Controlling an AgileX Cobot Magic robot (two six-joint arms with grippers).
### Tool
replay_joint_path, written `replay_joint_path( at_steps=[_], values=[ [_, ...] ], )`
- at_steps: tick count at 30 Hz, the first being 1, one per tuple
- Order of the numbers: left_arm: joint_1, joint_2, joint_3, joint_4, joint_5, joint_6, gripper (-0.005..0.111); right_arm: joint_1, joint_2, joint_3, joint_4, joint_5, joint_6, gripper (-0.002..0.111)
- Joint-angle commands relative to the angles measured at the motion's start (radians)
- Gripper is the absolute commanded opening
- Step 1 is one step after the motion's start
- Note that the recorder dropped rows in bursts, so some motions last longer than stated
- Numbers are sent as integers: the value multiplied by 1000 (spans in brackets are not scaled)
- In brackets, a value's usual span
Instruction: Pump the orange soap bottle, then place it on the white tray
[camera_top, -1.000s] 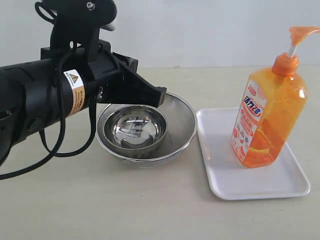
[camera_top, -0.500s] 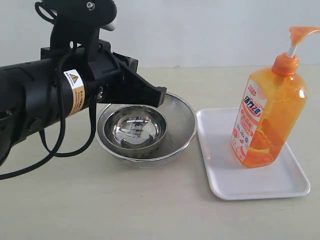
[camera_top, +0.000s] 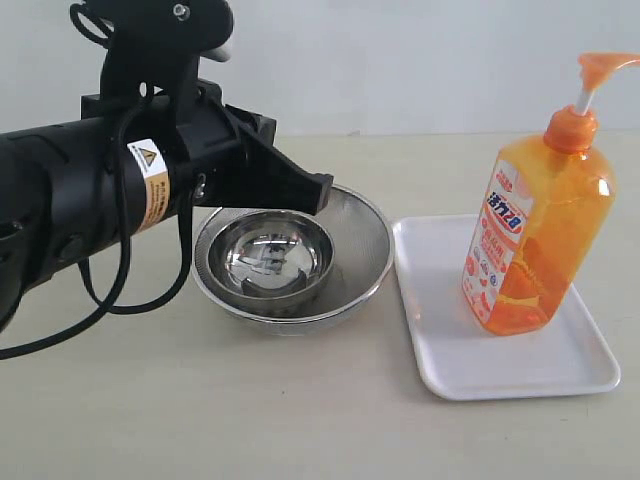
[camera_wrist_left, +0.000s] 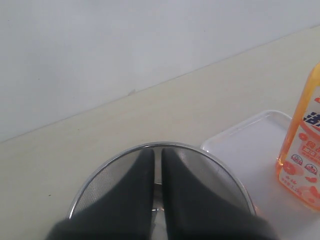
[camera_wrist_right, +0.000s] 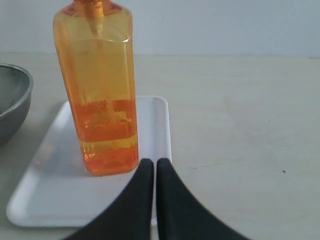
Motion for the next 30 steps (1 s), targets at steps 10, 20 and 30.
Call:
replay_joint_path(
  at_steps=[10,20,30],
  values=[
    [-4,-5,4,-4,15,-11,5,-3,-5,4,2,-8,2,0],
    [-4,-66,4,-4,25,-11,5,-3,-5,4,2,-8,2,0],
    [66,-230,4,-4,-5,16,5,-3,-5,4,2,-8,1,0]
  ],
)
